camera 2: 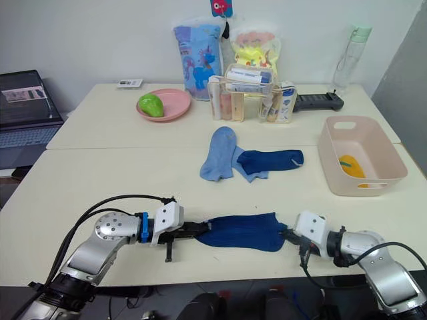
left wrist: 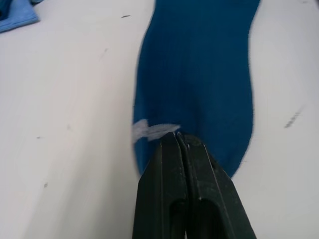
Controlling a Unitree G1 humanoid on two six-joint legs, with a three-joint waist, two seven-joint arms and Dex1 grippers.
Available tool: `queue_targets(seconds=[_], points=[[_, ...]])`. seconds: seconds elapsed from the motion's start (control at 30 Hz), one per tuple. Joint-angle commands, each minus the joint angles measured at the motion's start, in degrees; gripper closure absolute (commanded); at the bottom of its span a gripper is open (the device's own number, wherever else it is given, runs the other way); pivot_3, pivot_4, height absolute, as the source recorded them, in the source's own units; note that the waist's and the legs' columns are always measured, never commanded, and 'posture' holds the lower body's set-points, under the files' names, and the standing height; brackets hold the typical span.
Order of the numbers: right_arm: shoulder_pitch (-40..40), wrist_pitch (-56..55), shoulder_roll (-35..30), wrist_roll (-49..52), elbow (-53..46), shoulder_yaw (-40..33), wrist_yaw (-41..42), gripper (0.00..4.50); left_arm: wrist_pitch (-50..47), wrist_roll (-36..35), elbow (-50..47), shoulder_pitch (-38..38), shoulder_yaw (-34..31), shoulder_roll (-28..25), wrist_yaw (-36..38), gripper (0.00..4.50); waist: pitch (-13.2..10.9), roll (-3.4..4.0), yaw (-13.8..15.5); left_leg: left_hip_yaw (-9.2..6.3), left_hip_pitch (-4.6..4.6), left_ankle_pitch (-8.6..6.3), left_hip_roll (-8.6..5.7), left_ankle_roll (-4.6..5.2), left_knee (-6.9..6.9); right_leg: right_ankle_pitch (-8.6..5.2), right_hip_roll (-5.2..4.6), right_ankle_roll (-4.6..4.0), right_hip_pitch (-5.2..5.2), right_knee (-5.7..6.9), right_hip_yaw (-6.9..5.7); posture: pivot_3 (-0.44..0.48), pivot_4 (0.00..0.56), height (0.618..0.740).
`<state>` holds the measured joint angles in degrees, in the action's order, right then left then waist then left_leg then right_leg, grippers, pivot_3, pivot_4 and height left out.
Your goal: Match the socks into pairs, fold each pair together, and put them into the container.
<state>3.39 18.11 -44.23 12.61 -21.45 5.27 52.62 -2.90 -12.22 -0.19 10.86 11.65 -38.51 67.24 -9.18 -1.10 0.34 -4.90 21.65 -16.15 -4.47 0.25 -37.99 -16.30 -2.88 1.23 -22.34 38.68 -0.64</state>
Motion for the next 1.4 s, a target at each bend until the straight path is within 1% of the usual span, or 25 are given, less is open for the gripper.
queue_targets(seconds=[0.03, 0.13, 0.23, 0.37, 0.43, 0.53, 0.6, 0.63, 0.67, 0.73, 0.8, 0.87, 0.97, 1.03, 1.1, 1.13, 1.3, 1.4], points=[[-0.3, 2.4, 0.4, 4.9, -6.8, -1.3, 1.2, 4.5, 0.3, -3.0, -3.8, -0.7, -1.9, -0.7, 1.7, 4.48, 0.0, 0.0, 0.0, 0.0, 0.02, 0.0, 0.0, 0.0, 0.0, 0.0, 0.0, 0.0, -0.02, 0.0, 0.0, 0.0, 0.15, 0.74], [0.5, 4.0, 0.2, 2.9, -8.7, 2.2, 0.2, 4.5, 2.4, 0.0, -3.4, -1.5, -0.9, -1.8, 1.5, 4.48, 0.0, 0.0, 0.0, -0.02, 0.04, 0.0, 0.0, 0.01, -0.01, 0.0, 0.0, 0.0, -0.01, -0.03, -0.01, 0.0, 0.15, 0.74], [1.5, 2.9, -0.2, -1.5, -6.5, 5.3, -0.9, 4.5, 3.3, 3.1, -1.7, -2.0, 0.6, -2.5, 0.8, 4.48, 0.0, 0.0, 0.1, -0.03, 0.03, -0.01, -0.01, 0.01, 0.01, 0.0, 0.0, 0.0, -0.01, -0.05, -0.02, 0.0, 0.15, 0.74], [3.1, 2.4, -2.3, -2.7, -5.2, 3.9, -0.3, 4.5, 4.7, 4.9, -0.4, -2.7, 0.4, -3.2, 0.6, 4.48, 0.0, 0.01, 0.2, -0.01, 0.02, -0.01, -0.02, 0.01, 0.0, 0.0, -0.01, 0.0, 0.02, -0.08, -0.01, 0.0, 0.15, 0.74], [3.4, 3.7, -3.0, 0.2, -6.7, 0.3, 0.1, 4.5, 2.6, 1.2, -2.7, -3.4, -1.8, -3.0, 1.0, 4.48, 0.0, 0.01, 0.2, -0.02, 0.02, -0.01, -0.01, 0.01, 0.0, 0.0, -0.01, 0.01, 0.03, -0.08, -0.02, 0.0, 0.15, 0.74], [1.3, 8.3, -0.1, 7.7, -9.8, -6.4, -2.6, 4.5, -1.8, -3.5, -6.4, -4.0, -4.8, -2.9, 0.4, 4.48, 0.0, 0.0, 0.1, -0.02, 0.04, -0.01, 0.0, 0.01, 0.0, 0.0, -0.01, 0.01, 0.01, -0.07, -0.02, 0.0, 0.15, 0.74], [0.0, 10.2, 0.9, 9.9, -10.5, -9.3, -4.1, 4.5, -5.2, -5.9, -8.0, -4.1, -7.1, -2.4, -1.5, 4.48, 0.0, 0.01, 0.1, -0.04, 0.04, -0.01, 0.02, 0.01, 0.0, 0.0, 0.0, 0.0, 0.0, -0.05, -0.03, 0.0, 0.15, 0.74], [-1.1, 10.1, 1.5, 9.4, -9.6, -10.7, -5.8, 4.5, -7.6, -7.6, -8.0, -3.5, -9.0, -1.6, -3.6, 4.48, 0.0, 0.01, 0.1, -0.05, 0.04, -0.01, 0.02, 0.01, 0.0, 0.0, 0.01, 0.0, -0.01, -0.05, -0.04, 0.0, 0.15, 0.74], [-2.2, 9.5, 2.2, 8.5, -7.9, -12.3, -7.8, 4.32, -9.2, -8.5, -6.8, -2.4, -11.4, -0.3, -6.9, 4.31, 0.0, 0.01, 0.1, -0.06, 0.04, -0.01, 0.02, 0.01, 0.0, 0.0, 0.01, 0.0, 0.0, -0.05, -0.05, 0.0, 0.15, 0.74], [-3.2, 8.2, 2.8, 6.6, -5.4, -13.9, -10.2, 3.89, -10.8, -9.4, -4.8, -0.7, -14.6, 1.6, -11.4, 3.9, 0.0, -0.02, 0.2, -0.06, 0.04, -0.01, -0.01, 0.01, -0.02, 0.0, 0.0, 0.01, 0.01, -0.06, -0.05, 0.0, 0.15, 0.74], [-2.5, 5.0, 3.2, 2.9, -1.4, -14.1, -12.6, 3.25, -9.7, -8.4, 1.0, 2.2, -19.3, 5.2, -19.9, 3.32, 0.0, -0.02, 0.6, -0.05, 0.05, -0.01, -0.02, 0.01, -0.02, 0.0, 0.0, 0.02, 0.02, -0.08, -0.06, 0.0, 0.15, 0.74], [-2.3, 2.7, 4.2, 1.1, 1.1, -14.2, -14.2, 2.49, -8.2, -6.7, 4.3, 3.2, -21.4, 7.0, -24.5, 2.63, 0.0, -0.06, 0.8, -0.05, 0.05, 0.02, -0.03, -0.03, -0.02, 0.0, 0.01, 0.02, 0.0, -0.07, -0.07, 0.0, 0.15, 0.74], [-2.5, -1.1, 5.5, -1.7, 4.4, -14.0, -16.4, 1.45, -6.0, -4.0, 6.1, 2.5, -21.7, 7.4, -27.1, 1.65, 0.0, -0.05, 0.6, 0.06, 0.05, 0.13, -0.02, -0.24, 0.02, 0.0, 0.01, 0.02, -0.06, -0.04, 0.03, 0.0, 0.15, 0.74], [-2.5, -2.9, 6.3, -2.7, 5.9, -14.1, -17.3, 0.68, -6.0, -4.0, 5.4, 1.4, -21.7, 7.8, -27.6, 0.96, 0.0, -0.05, 0.5, 0.08, 0.05, 0.14, -0.02, -0.26, 0.01, 0.0, 0.01, 0.02, -0.07, -0.03, 0.05, 0.0, 0.15, 0.74], [-2.4, -3.7, 6.8, -3.1, 6.7, -14.3, -17.6, 0.0, -6.1, -4.3, 4.5, 0.2, -21.7, 7.9, -27.8, 0.28, 0.0, -0.04, 0.5, 0.07, 0.04, 0.14, -0.02, -0.26, 0.01, 0.0, 0.01, 0.01, -0.06, 0.0, 0.06, 0.0, 0.15, 0.74], [-2.5, -4.0, 7.0, -3.1, 7.0, -14.3, -17.6, 0.0, -6.0, -4.4, 4.3, -0.3, -21.7, 7.9, -27.8, 0.03, 0.0, -0.04, 0.6, 0.07, 0.03, 0.13, -0.02, -0.26, 0.01, 0.0, 0.01, 0.01, -0.05, 0.0, 0.05, 0.0, 0.15, 0.74], [-3.2, -3.6, 7.0, -3.0, 7.1, -13.7, -17.3, 0.0, -6.2, -4.7, 3.9, -0.9, -22.0, 7.3, -27.8, 0.03, 0.0, -0.04, 0.6, 0.07, 0.03, 0.13, -0.02, -0.24, 0.0, 0.0, 0.0, 0.01, -0.05, 0.01, 0.05, 0.0, 0.15, 0.74], [-6.2, 1.5, 7.8, -0.5, 5.3, -12.4, -16.8, 0.0, -7.4, -6.1, 1.6, 0.1, -21.3, 6.3, -25.4, 0.03, 0.0, -0.04, 0.4, 0.07, 0.03, 0.13, -0.01, -0.24, 0.0, 0.0, 0.0, 0.01, -0.05, 0.01, 0.05, 0.0, 0.15, 0.74]])
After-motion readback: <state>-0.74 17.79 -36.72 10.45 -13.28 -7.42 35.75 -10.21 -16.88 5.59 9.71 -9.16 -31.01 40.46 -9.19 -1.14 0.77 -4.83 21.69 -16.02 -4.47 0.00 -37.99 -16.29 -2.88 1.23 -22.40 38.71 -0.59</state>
